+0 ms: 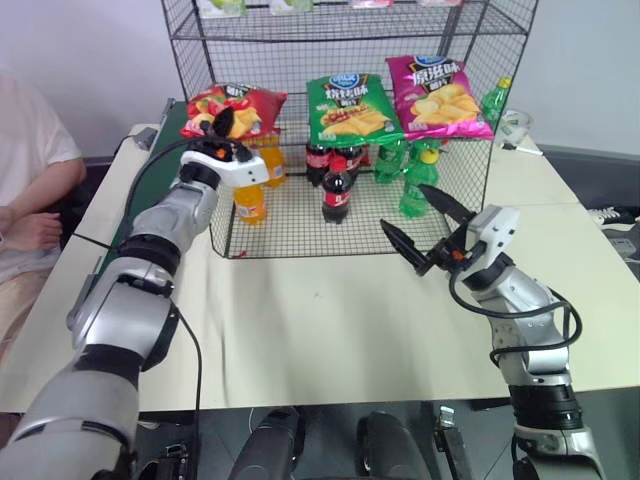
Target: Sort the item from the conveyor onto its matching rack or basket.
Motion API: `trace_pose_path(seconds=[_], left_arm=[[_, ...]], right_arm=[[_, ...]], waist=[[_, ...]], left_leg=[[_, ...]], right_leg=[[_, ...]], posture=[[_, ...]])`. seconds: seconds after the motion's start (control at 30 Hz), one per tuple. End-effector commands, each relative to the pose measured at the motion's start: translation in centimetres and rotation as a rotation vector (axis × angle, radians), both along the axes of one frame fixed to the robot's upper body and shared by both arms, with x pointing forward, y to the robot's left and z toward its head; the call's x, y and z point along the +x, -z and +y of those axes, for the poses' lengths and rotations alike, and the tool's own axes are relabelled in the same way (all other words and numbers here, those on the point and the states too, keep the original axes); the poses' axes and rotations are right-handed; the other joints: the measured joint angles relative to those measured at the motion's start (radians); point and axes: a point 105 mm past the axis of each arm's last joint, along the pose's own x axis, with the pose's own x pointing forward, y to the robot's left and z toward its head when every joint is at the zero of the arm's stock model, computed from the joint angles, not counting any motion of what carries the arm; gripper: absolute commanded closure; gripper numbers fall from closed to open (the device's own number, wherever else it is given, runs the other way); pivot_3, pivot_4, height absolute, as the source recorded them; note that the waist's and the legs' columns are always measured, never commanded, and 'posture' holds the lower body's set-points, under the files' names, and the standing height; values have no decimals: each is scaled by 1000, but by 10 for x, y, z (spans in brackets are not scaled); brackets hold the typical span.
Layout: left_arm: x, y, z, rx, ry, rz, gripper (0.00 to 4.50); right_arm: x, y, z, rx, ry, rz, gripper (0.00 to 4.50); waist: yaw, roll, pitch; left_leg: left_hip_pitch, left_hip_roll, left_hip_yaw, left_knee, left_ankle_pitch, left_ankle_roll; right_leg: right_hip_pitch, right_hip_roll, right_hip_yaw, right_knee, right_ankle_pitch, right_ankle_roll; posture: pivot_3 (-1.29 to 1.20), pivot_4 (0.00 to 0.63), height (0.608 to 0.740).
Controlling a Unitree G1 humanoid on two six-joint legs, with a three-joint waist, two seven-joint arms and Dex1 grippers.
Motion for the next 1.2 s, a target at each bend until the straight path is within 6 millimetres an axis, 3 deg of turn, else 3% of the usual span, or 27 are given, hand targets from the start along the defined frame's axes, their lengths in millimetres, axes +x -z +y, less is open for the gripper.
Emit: trace_pose_path(seconds=[0.03, 0.23, 0.47, 0.6, 0.8, 0.9, 1.13, 1.2], left_arm=[[10, -8, 4, -24, -77, 60, 4451], [13, -8, -20, -118, 22, 114, 4451], [17, -7, -17, -123, -6, 165, 4451], [12, -15, -28, -118, 78, 138, 4451], [10, -10, -34, -137, 134, 165, 4451], [10, -11, -29, -153, 126, 166, 3620], [9, -12, -17, -183, 129, 181, 218], [8, -16, -11, -232, 142, 188, 44]], right_arm=[[-6, -15, 4, -18, -14, -61, 0], [-6, -19, 10, -20, -28, -66, 0], [-5, -20, 9, -27, -26, -63, 0], [-4, -17, 8, -37, -20, -58, 0], [-3, -17, 10, -40, -24, -59, 0], [-2, -17, 10, -42, -24, -60, 0], [-2, -16, 8, -47, -27, -49, 0], [-3, -15, 7, -48, -27, -45, 0]], waist=[[2, 0, 0], [1, 0, 0], [0, 0, 0], [0, 0, 0], [2, 0, 0], [1, 0, 0], [3, 0, -1], [3, 0, -1]], left_leg=[[0, 0, 0, 0, 0, 0], [0, 0, 0, 0, 0, 0], [0, 0, 0, 1, 0, 0], [0, 0, 0, 1, 0, 0], [0, 0, 0, 1, 0, 0], [0, 0, 0, 1, 0, 0], [1, 0, 0, 1, 0, 0], [1, 0, 0, 2, 0, 0]], right_leg=[[0, 0, 0, 0, 0, 0], [0, 0, 0, 0, 0, 1], [0, 0, 0, 1, 0, 1], [0, 0, 0, 1, 0, 1], [0, 0, 0, 1, 0, 1], [0, 0, 0, 1, 0, 1], [1, 0, 0, 2, 0, 1], [1, 0, 0, 2, 0, 1]], posture=[[0, 150, 740], [0, 150, 740], [0, 150, 740], [0, 150, 740], [0, 150, 740], [0, 150, 740], [0, 150, 740], [0, 150, 740]])
